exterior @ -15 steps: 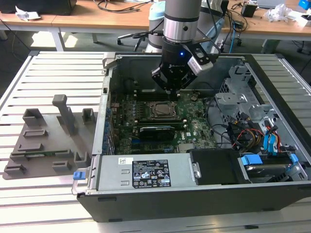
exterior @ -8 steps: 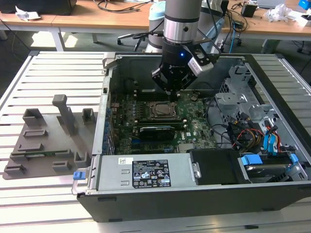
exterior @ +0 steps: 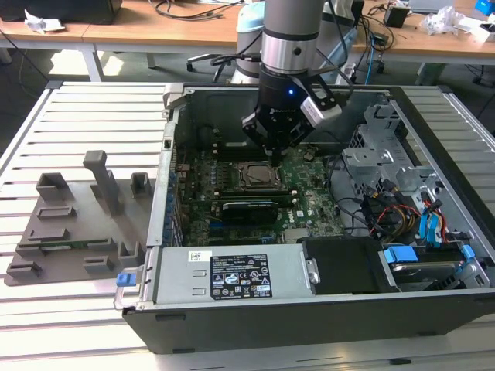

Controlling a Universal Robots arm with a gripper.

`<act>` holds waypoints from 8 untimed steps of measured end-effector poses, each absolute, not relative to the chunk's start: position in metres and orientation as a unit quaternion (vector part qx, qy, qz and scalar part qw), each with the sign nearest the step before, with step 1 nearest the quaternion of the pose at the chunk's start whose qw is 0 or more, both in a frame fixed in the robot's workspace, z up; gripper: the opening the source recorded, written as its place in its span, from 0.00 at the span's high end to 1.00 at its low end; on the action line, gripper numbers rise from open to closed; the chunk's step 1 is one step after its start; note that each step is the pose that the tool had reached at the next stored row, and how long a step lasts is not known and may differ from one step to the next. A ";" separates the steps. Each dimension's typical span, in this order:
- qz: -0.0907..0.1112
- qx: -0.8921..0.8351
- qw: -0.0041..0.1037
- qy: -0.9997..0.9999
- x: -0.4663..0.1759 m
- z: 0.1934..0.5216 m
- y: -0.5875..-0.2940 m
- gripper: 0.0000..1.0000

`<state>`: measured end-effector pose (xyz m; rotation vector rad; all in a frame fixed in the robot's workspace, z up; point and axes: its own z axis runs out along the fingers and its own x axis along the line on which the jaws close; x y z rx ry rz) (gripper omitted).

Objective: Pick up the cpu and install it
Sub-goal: 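Install the second cpu locking lever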

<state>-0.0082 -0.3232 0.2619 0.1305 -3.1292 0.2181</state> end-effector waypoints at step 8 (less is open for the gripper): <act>0.011 0.042 -0.001 -0.999 -0.008 0.257 -0.341 0.89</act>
